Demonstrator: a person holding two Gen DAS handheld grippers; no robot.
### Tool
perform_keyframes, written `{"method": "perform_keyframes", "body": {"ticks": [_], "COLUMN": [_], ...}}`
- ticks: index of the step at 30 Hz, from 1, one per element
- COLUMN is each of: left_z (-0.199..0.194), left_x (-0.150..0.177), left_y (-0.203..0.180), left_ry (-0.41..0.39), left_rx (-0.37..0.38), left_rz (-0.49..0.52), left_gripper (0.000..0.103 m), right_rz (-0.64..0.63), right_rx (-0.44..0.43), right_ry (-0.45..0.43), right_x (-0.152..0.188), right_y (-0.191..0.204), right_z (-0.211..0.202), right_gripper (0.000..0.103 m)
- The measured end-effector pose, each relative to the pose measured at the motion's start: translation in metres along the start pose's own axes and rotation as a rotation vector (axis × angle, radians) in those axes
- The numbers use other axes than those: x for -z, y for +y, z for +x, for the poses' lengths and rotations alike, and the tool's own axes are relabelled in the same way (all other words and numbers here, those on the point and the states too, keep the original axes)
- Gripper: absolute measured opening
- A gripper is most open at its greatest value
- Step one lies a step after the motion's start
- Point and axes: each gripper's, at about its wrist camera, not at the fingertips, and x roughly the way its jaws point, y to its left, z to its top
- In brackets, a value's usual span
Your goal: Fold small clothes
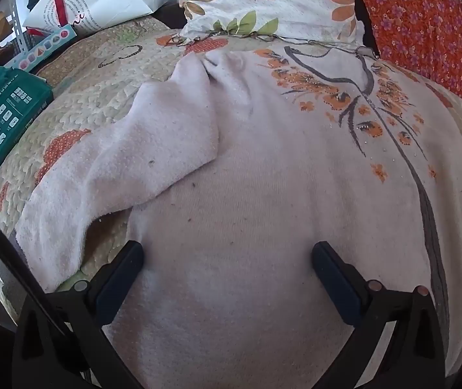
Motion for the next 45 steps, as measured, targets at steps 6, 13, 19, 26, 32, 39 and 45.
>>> {"method": "perform_keyframes", "body": {"ticks": [6, 13, 19, 26, 32, 39, 45], "left_z": [-0.012, -0.024, -0.01, -0.004, -0.003, -0.005, -0.019], "left_x": [-0.011, -0.018, -0.021, -0.029, -0.029, -0.032, -0.032], "left_y": [0.002, -0.018, -0.015, -0.015, -0.019, -0.019, -0.017], "left_ry": [0.038, 0.017, 0.085, 0.111, 0.1, 0.103, 0.07], "left_rx": [0.149, 0.254, 0.256, 0.272, 0.264, 0.289, 0.307], "left_rz": [-0.017, 0.037, 0.042, -0.005, 0.005, -0.002, -0.001], "left_gripper": [0.102, 0.096, 0.096, 0.096, 0.096, 0.096, 0.096], "right_rz": [-0.094, -0.077, 0.09, 0.12, 0.196, 0.324, 0.334], "right_rx": [0.012, 0.156, 0.132, -0.035, 0.158, 0.219, 0.157], "right_ry": [-0.056, -0.073, 0.135, 0.138, 0.099, 0.168, 0.141], "right_x": [-0.021, -0.13, -0.184, -0.19, -0.197, -0.187, -0.155], "right_y": [0.002, -0.057, -0.132, -0.127, -0.162, -0.212, -0.205], "right_z": [-0.035, 0.0, 0.111, 0.111, 0.083, 0.089, 0.011], "right_gripper": [0.087, 0.087, 0.077, 0.005, 0.004, 0.005, 0.025]}}
